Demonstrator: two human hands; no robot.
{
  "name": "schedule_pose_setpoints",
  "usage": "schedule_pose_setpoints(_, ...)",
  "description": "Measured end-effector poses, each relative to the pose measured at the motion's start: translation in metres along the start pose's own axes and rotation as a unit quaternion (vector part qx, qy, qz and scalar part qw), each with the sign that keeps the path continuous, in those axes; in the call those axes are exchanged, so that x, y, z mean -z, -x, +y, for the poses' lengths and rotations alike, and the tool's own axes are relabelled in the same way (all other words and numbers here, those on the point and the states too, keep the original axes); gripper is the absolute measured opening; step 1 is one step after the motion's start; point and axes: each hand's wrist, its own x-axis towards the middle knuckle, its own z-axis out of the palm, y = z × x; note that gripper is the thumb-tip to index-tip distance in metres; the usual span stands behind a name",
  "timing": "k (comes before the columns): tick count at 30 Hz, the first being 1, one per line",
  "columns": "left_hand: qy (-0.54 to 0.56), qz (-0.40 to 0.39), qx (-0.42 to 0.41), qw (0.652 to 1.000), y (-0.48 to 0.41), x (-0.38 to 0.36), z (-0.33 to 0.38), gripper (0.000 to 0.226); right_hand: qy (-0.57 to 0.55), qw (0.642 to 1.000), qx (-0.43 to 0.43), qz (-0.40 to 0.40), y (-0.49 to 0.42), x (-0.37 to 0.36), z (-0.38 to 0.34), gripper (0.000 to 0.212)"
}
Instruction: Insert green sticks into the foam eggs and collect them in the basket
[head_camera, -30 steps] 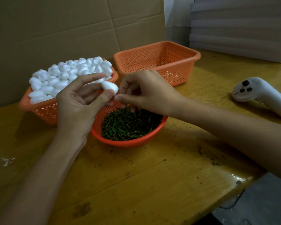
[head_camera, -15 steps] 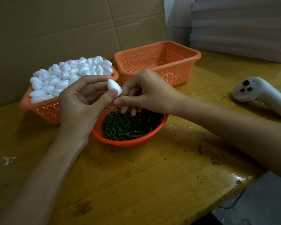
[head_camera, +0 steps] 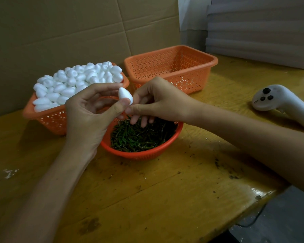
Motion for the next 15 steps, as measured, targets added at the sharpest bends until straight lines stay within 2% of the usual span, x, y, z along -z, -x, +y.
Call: schedule_pose_setpoints(15, -0.019, -0.01, -0.014, 1.0, 0.0, 0.0019, -0.0032, 0.031, -0.032, 0.997, -0.02, -0.064, -0.0006, 0.0033, -0.0012, 0.022)
